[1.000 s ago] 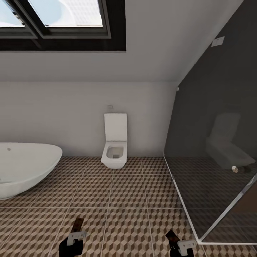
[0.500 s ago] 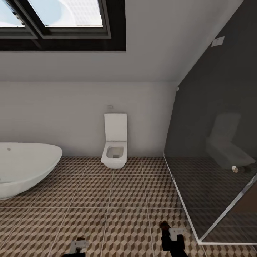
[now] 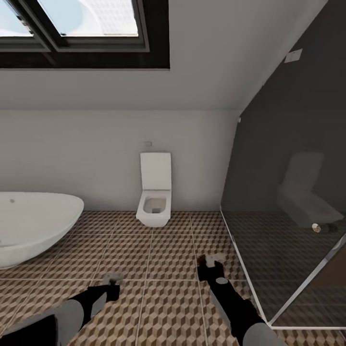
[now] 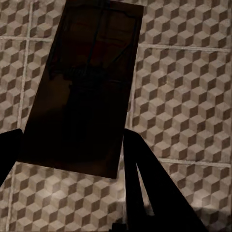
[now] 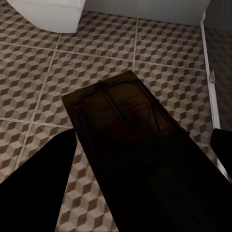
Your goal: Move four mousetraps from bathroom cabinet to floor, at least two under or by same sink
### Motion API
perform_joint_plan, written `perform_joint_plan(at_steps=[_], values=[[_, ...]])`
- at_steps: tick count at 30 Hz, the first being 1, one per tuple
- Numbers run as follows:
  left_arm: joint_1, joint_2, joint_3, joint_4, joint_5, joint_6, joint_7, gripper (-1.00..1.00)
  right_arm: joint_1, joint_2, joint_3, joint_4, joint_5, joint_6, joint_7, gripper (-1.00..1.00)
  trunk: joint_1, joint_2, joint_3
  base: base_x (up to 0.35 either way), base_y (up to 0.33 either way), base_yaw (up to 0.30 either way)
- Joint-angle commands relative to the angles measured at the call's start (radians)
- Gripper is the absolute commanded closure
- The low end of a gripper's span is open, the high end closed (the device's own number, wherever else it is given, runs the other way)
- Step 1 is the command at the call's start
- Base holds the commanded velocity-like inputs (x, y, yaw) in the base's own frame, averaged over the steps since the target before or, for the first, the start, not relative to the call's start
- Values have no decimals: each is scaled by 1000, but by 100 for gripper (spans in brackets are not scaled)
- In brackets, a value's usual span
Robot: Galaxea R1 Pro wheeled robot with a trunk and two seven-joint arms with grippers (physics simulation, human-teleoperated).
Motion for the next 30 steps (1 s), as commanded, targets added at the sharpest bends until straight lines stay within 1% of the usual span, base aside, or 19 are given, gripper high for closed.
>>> perform_joint_plan(at_steps=[1,2,3,10,19,30], values=[[-11,1,-8,-2,4,6,12,100,-23,0,5,16,-1,13,-7,100,1,-2,-2,0,0,0],[-19,0,-8,-13,4,5,26,100,-46,1,5,31,-1,16,-6,100,1,-2,-2,0,0,0],[-23,0,-8,-25,4,3,33,100,-55,1,5,37,0,17,-6,100,1,-2,-2,0,0,0],[-28,-1,-13,-135,0,7,47,100,-71,0,8,35,1,15,-6,100,1,-2,-2,0,0,0],[-28,1,-14,-144,-3,9,48,100,-72,2,9,34,2,14,-6,100,1,-2,-2,19,0,0],[-28,1,-14,-144,-3,9,47,100,-71,2,9,34,2,14,-6,100,1,-2,-2,299,0,0]])
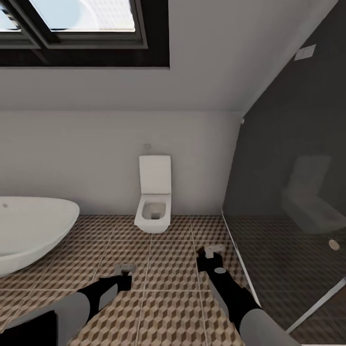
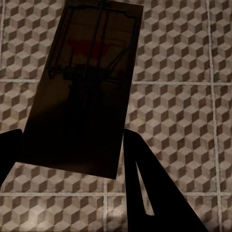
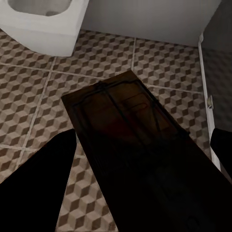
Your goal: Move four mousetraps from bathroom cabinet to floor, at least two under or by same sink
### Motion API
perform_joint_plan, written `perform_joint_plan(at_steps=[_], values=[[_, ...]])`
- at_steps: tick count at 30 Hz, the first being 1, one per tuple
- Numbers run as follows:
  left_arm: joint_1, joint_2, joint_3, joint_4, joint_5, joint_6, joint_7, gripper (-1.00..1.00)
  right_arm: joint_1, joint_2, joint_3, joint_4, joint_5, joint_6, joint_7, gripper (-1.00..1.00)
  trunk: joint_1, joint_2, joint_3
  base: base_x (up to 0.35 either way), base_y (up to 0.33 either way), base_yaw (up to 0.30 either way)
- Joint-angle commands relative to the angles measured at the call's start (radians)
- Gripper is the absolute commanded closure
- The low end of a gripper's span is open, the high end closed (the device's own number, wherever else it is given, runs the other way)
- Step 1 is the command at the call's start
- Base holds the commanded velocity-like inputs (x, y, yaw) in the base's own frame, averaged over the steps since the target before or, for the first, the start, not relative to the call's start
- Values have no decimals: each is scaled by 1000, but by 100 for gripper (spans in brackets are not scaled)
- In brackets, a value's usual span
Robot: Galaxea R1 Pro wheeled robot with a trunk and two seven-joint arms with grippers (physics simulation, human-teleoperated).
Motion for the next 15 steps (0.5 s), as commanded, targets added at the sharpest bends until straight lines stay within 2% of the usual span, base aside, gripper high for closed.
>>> perform_joint_plan(at_steps=[1,8,15], values=[[-1,1,-7,-4,2,4,10,100,-1,-1,5,-2,0,7,-7,100,1,-2,-2,339,0,0],[-1,1,-7,-5,1,5,10,100,-1,-2,5,-2,0,7,-7,100,1,-2,-2,336,13,0],[-1,0,-8,-6,0,6,10,100,-1,-3,4,-2,0,7,-7,100,1,-2,-2,171,216,0]])
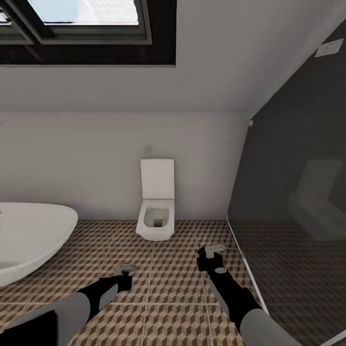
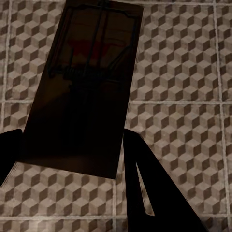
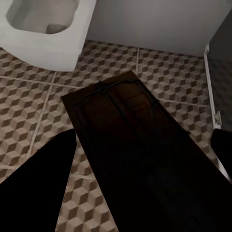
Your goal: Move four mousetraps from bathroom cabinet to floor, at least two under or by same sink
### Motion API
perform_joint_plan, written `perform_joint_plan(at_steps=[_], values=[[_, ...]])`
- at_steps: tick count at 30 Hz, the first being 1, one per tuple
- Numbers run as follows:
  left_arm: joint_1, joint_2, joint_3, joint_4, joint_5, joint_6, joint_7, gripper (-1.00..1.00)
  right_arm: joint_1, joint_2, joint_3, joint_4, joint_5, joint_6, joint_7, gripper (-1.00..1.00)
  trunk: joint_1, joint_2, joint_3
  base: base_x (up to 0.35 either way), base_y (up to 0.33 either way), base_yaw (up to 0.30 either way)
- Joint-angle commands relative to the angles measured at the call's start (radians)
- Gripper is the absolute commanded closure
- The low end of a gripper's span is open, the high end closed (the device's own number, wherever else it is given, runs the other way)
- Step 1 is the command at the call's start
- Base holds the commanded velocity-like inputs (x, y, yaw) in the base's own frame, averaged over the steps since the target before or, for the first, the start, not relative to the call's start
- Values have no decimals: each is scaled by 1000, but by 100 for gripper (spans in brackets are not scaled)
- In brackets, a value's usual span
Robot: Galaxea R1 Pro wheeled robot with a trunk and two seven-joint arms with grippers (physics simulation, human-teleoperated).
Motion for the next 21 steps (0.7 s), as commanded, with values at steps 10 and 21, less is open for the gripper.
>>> perform_joint_plan(at_steps=[10,21], values=[[-1,0,-7,-5,2,4,10,100,-1,-1,5,-2,0,7,-8,100,1,-2,-2,125,272,0],[-1,-37,-8,-6,-11,3,10,100,0,-2,4,-2,0,7,-11,100,1,-2,-2,239,77,0]])
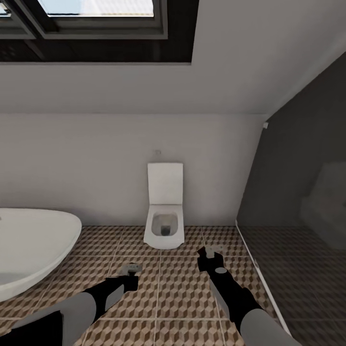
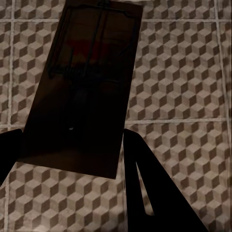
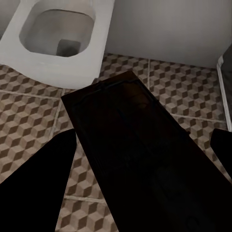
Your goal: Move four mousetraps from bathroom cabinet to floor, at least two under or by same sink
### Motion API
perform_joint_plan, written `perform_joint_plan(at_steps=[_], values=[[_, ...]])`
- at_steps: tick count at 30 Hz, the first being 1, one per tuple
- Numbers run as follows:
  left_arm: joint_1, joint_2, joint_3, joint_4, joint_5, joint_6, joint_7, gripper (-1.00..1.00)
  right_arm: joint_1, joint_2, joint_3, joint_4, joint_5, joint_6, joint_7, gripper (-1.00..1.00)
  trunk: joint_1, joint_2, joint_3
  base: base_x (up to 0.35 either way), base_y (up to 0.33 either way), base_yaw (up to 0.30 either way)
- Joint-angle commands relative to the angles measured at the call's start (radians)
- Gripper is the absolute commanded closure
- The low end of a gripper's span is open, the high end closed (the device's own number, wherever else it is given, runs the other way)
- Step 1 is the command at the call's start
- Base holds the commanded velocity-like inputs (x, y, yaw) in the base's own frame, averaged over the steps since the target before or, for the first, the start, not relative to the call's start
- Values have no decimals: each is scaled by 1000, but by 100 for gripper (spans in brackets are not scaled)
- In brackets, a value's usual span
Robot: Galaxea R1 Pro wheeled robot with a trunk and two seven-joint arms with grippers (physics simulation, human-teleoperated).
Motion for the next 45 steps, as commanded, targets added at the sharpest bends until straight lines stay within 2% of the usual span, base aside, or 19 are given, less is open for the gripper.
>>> perform_joint_plan(at_steps=[1,6,20,27,33,37,41,45], values=[[-1,-4,-6,-2,-3,4,10,100,-1,-1,5,-2,0,7,-7,100,1,-2,-2,38,1,0],[-1,-12,-5,-2,-17,4,10,100,-1,-2,5,-2,0,7,-7,100,1,-2,-2,12,0,0],[-1,-13,-5,-2,-20,5,10,100,-1,-2,6,-2,-1,8,-6,100,1,-2,-3,0,0,0],[-1,-14,-5,-2,-20,4,10,100,-1,0,7,-2,-2,9,-6,100,28,-51,-32,0,0,0],[-1,-35,-3,-4,-24,-7,10,100,-1,3,8,-2,-2,8,-5,100,51,-93,-60,0,0,0],[-1,-39,-3,-4,-31,-10,10,100,-1,2,7,-2,-2,9,-5,100,66,-121,-79,0,0,0],[-1,-37,-3,-5,-35,-46,10,100,-1,3,8,-2,-2,8,-5,100,81,-149,-98,0,0,0],[-1,-38,-3,-21,-45,-85,10,100,-1,2,8,-2,-2,8,-4,100,81,-149,-104,0,0,0]])
